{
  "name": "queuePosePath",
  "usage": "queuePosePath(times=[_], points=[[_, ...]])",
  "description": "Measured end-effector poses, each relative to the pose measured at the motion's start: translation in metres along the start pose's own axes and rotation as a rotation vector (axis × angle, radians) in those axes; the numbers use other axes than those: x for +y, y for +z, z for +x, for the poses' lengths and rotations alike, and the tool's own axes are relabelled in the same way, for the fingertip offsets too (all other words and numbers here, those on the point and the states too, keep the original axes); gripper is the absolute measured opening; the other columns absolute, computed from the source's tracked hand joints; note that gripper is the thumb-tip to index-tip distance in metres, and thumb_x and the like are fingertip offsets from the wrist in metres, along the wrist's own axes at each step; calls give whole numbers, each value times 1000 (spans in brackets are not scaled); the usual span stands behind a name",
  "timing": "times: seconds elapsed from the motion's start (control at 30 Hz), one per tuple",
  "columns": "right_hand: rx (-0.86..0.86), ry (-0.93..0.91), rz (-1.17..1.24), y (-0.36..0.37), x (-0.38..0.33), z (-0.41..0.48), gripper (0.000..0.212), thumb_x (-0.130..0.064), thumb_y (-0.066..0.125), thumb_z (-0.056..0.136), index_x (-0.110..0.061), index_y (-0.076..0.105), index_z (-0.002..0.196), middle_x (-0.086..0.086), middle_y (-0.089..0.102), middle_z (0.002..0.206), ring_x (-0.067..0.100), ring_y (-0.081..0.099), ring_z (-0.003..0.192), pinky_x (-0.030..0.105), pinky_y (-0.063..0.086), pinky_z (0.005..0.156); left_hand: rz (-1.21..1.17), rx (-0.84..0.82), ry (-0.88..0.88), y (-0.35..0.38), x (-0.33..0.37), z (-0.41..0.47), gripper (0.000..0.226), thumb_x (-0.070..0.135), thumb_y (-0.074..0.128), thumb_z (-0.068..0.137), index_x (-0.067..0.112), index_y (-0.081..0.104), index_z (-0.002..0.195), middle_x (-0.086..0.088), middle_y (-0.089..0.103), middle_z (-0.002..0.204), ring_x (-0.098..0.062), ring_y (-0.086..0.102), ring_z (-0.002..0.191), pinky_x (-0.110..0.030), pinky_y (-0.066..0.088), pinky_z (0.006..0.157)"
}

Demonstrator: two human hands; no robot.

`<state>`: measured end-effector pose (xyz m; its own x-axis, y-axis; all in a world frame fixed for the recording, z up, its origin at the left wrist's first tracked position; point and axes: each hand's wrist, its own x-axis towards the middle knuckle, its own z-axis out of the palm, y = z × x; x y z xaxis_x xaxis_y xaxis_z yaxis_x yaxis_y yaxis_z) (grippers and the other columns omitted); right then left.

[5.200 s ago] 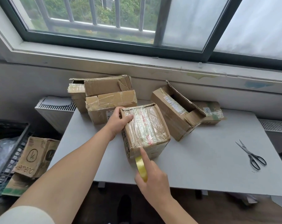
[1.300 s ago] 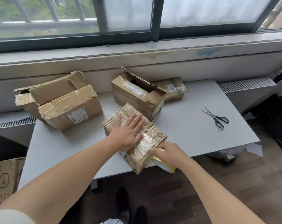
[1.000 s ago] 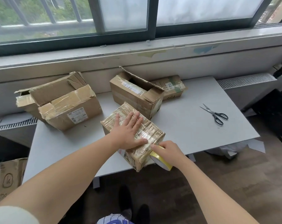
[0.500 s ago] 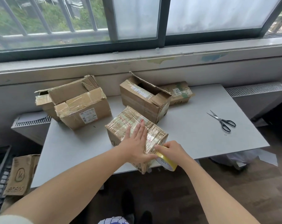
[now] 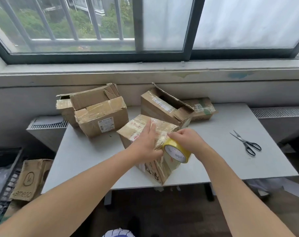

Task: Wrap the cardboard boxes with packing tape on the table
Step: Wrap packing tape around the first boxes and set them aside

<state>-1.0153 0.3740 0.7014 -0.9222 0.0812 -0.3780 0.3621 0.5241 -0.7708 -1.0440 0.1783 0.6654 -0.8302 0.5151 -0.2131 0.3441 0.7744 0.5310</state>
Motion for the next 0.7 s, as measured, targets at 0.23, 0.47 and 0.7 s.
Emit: queuePosePath(times=[0.23, 0.47, 0.7], points=[[-29, -108, -36, 7, -81, 38, 41, -46, 66, 93, -15, 52, 69, 6, 40, 66, 17, 38, 58, 32, 30, 58, -138, 143, -41, -42, -37, 11, 59, 55, 56, 88, 26, 56, 140, 4, 29, 153, -21, 41, 136, -32, 38, 110], [-37, -97, -26, 22, -110, 64, 55, -52, 66, 93, -1, 68, 71, 3, 59, 65, 14, 54, 59, 32, 43, 64, -325, 244, -249, -57, -65, 24, 54, 51, 73, 80, 19, 47, 115, 0, 46, 113, -17, 50, 101, -28, 40, 75], [-13, -85, -96, 33, -125, 79, 54, -49, 65, 95, -19, 56, 51, -5, 49, 51, 8, 44, 44, 26, 37, 55, -294, 118, -133, -68, -89, 36, 30, 59, 55, 80, 29, 55, 83, -2, 65, 89, -20, 62, 76, -30, 41, 59]])
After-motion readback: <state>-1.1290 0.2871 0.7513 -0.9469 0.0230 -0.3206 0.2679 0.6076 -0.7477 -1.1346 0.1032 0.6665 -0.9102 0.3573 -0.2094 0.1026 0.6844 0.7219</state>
